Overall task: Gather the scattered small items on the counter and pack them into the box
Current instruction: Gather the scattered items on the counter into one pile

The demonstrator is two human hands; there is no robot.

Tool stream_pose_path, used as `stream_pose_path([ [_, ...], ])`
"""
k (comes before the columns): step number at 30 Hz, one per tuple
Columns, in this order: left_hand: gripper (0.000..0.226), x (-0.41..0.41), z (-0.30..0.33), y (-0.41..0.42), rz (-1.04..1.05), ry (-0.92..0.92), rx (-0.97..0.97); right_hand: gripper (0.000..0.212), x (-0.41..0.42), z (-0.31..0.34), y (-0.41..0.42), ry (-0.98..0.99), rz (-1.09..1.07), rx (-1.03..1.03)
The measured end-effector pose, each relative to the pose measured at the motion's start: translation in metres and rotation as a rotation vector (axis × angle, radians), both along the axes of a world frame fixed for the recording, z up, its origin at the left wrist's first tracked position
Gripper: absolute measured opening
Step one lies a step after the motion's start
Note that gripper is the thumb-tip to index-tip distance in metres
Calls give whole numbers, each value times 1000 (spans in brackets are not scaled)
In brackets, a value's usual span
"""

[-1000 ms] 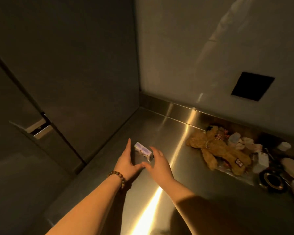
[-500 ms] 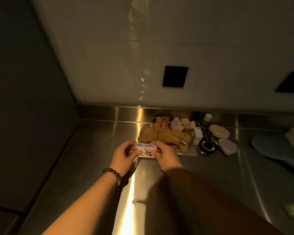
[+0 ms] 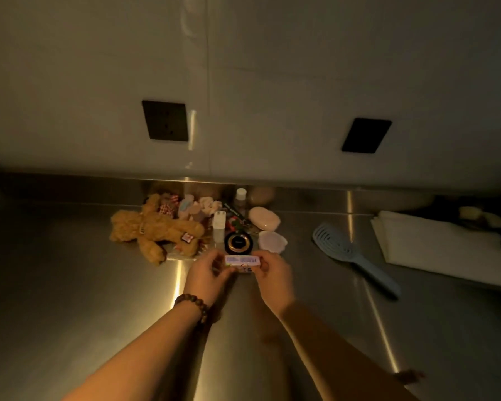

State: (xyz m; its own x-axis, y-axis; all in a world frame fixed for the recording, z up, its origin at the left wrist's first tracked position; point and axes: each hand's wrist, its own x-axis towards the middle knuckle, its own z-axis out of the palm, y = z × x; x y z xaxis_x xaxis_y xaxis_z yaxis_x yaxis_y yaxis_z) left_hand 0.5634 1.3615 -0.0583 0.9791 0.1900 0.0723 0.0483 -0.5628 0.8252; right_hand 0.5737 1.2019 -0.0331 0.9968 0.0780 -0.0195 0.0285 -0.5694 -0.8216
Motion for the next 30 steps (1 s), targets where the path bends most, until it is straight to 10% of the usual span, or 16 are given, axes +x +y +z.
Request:
stream_pose_path([
  [12,55,-33,7,-21,232,99,-43,49,3,-12,10,180,291,103],
  [20,74,-45,-1,-22,61,346,243,85,-10,-18,3,87,639,-543],
  [30,62,-54,18,-46,63,209,269,67,-33,28,-30,128,542,-478],
])
